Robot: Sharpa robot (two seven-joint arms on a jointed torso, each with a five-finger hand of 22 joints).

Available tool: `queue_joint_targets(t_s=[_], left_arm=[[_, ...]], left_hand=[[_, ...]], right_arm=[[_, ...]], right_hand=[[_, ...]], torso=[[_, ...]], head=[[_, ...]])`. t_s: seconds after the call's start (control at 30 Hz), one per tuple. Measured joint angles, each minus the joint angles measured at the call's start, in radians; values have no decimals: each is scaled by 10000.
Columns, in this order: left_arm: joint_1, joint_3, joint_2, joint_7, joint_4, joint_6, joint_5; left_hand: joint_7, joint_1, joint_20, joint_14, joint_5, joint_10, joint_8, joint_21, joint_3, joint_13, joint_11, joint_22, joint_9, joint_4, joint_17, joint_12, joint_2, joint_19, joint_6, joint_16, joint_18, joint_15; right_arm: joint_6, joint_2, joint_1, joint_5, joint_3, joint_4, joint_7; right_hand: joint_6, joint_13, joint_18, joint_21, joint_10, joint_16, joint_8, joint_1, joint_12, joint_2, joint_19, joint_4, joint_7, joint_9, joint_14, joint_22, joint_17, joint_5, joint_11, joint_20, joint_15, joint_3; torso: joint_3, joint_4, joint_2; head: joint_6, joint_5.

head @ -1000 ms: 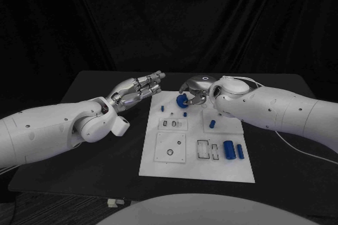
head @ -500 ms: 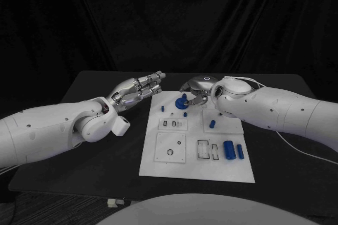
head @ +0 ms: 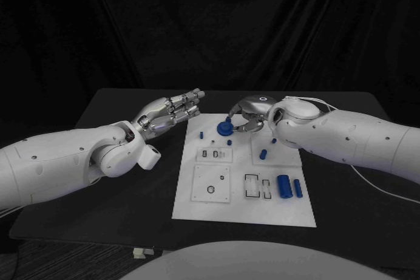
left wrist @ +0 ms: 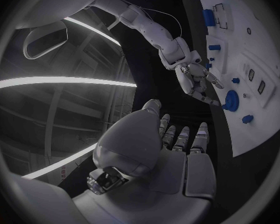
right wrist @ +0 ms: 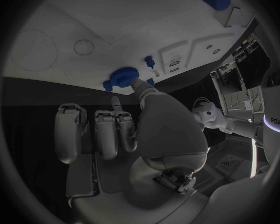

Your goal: Assemble the parts on the task board

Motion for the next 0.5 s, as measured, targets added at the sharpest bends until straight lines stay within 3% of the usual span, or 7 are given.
queue_joint_targets(t_s=[0.17,0.27,0.5], left_arm=[[0,-1,-21,-3,-14,4,-1],[-1,-1,-28,-3,-28,9,-1],[-5,-1,-73,-3,-26,23,-1]], left_hand=[[0,0,0,0,0,0,0,0,0,0,-1,-1,0,0,0,0,0,0,0,0,-1,0],[0,30,0,0,0,0,0,0,16,-1,-1,0,0,-16,0,0,30,0,0,0,-1,0],[0,41,0,0,29,-1,0,0,28,0,-1,-1,0,-27,0,0,41,0,0,0,-1,-1]], right_arm=[[-284,-1075,191,10,-9,872,37],[-531,-1878,333,53,5,1426,46],[-1135,-3420,377,307,-9,2333,70]], right_hand=[[593,0,0,408,0,0,335,5,0,-5,35,3,-46,80,-14,-1,0,-290,0,-35,-58,-87],[760,0,0,571,2,0,439,198,0,-157,1,-16,-102,119,1,-1,0,-340,-71,-72,-73,-156],[862,0,0,708,2,0,581,626,0,-251,36,-113,-105,175,-35,-1,0,25,-71,-107,-109,-136]], torso=[[1,-7,0],[1,-12,0],[-29,-58,-31]], head=[[0,-51],[0,-56],[0,-1]])
